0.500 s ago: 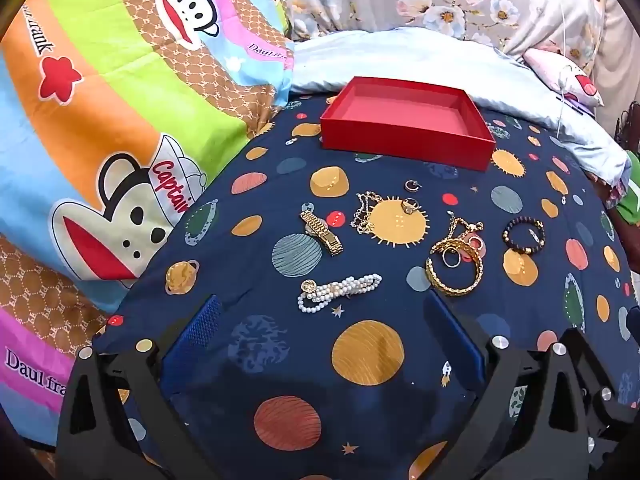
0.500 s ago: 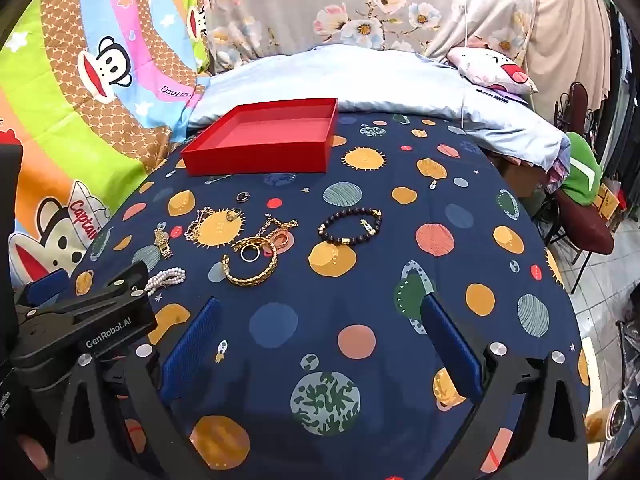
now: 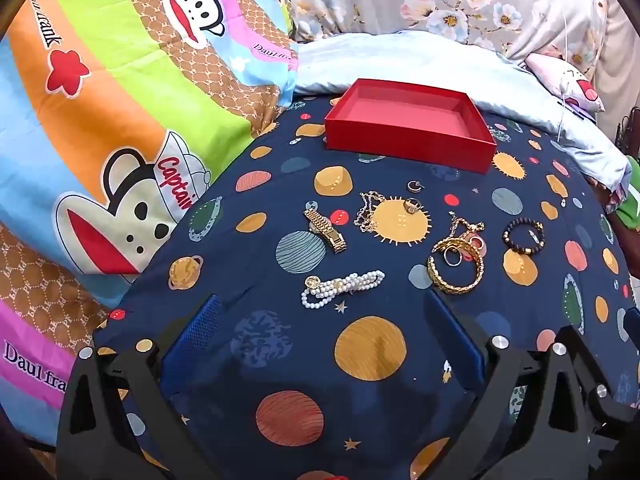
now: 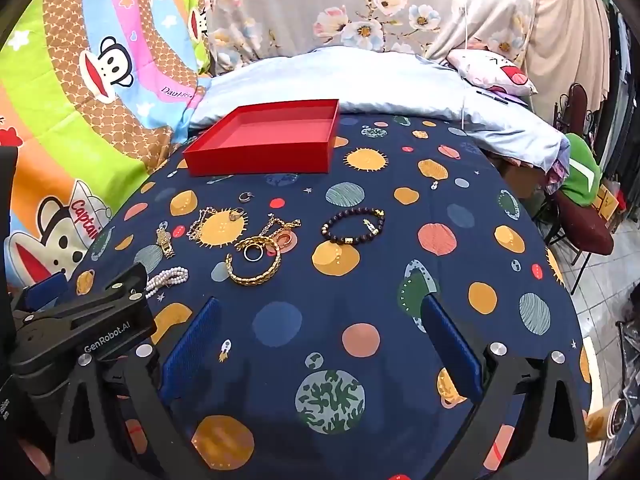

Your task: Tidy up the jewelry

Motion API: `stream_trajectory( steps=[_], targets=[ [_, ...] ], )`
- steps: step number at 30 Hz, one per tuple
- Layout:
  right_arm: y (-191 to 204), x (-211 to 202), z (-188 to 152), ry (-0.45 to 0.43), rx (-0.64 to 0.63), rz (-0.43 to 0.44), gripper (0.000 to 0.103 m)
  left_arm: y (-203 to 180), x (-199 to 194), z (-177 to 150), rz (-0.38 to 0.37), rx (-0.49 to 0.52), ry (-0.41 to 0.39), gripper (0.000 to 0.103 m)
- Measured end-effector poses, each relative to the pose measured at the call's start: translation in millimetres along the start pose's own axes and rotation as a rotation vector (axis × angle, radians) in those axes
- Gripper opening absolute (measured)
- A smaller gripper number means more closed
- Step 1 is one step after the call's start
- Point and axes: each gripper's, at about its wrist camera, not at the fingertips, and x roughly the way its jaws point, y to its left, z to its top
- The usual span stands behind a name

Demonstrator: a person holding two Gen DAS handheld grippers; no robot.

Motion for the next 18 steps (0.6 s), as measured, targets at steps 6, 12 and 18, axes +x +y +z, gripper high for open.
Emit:
stream_trajectory(
  steps=[6, 12, 18],
  targets=[
    [2.4, 0.4, -3.4, 0.006, -0.008, 0.000, 0.098, 6.0, 5.5, -2.5, 0.016, -0.017, 0.007, 0.098],
    [2.3, 3.2, -4.4, 0.014, -0.007, 0.002, 0.098, 7.7, 5.4, -3.8, 0.017, -0.027, -0.013, 0.098],
    [2.8, 2.9, -5.2, 0.012, -0.009, 0.002, 0.098, 6.0, 9.7, -6.6, 0.025, -0.013, 0.002, 0.098]
  ],
)
